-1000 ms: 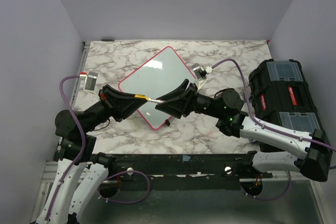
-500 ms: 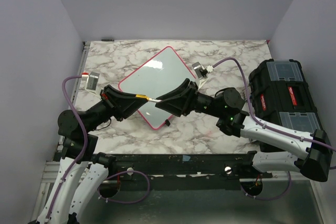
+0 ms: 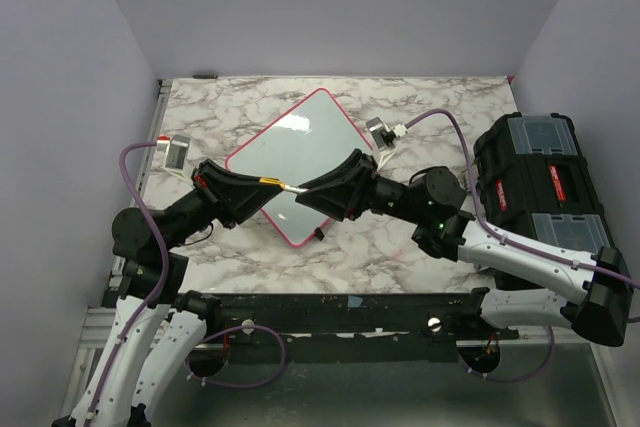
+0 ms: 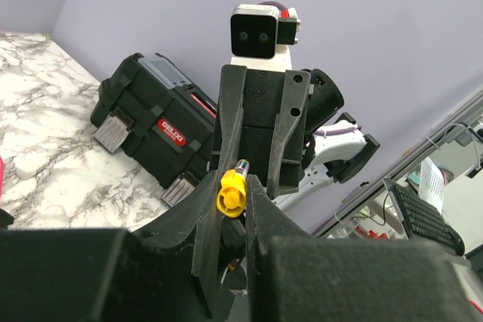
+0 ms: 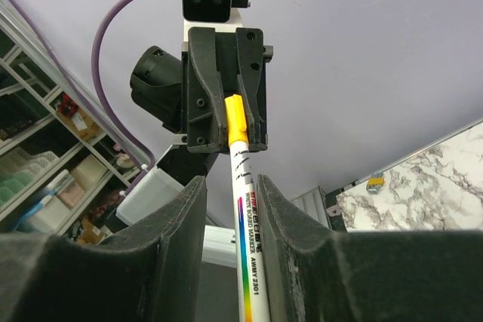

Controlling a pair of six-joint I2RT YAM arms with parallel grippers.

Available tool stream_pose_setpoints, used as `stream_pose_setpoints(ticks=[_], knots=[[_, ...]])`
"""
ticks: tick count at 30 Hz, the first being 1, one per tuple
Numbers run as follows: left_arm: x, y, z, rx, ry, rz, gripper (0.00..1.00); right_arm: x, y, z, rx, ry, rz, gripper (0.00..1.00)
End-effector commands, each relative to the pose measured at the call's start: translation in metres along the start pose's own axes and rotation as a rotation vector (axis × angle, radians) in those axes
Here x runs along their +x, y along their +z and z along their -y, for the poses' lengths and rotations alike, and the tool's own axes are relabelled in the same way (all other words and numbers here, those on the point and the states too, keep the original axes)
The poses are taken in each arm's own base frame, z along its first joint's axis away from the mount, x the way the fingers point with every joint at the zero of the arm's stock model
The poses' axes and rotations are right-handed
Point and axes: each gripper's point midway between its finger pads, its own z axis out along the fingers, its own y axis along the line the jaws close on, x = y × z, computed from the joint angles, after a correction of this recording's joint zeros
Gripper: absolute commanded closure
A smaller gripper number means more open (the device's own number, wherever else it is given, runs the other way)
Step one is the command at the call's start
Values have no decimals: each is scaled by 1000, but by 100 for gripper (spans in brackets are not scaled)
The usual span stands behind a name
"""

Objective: Write a sentence on the whiteboard
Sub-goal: Open the whiteboard marker at the center of the board.

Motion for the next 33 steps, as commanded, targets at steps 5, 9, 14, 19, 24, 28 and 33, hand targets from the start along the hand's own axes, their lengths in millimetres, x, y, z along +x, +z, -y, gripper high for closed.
stream_pose_setpoints(ticks=[5,9,14,19,24,28,33], knots=[[-1,2,-9,-7,5,21,100,-13,5,-15,-51,-29,15,67],[0,2,-10,-8,2,19,100,-13,6,-14,-51,-29,15,74],[1,2,-11,-10,1,18,100,-11,7,-12,-50,-28,10,78],[2,2,-13,-14,0,17,100,-13,7,-14,-54,-30,14,83],[3,2,-15,-17,1,15,100,-11,8,-12,-54,-29,10,99],[3,2,-16,-29,9,10,100,-8,4,-17,-82,-44,7,99],[1,1,-13,-35,26,11,100,-8,-4,-14,-61,-58,25,99]])
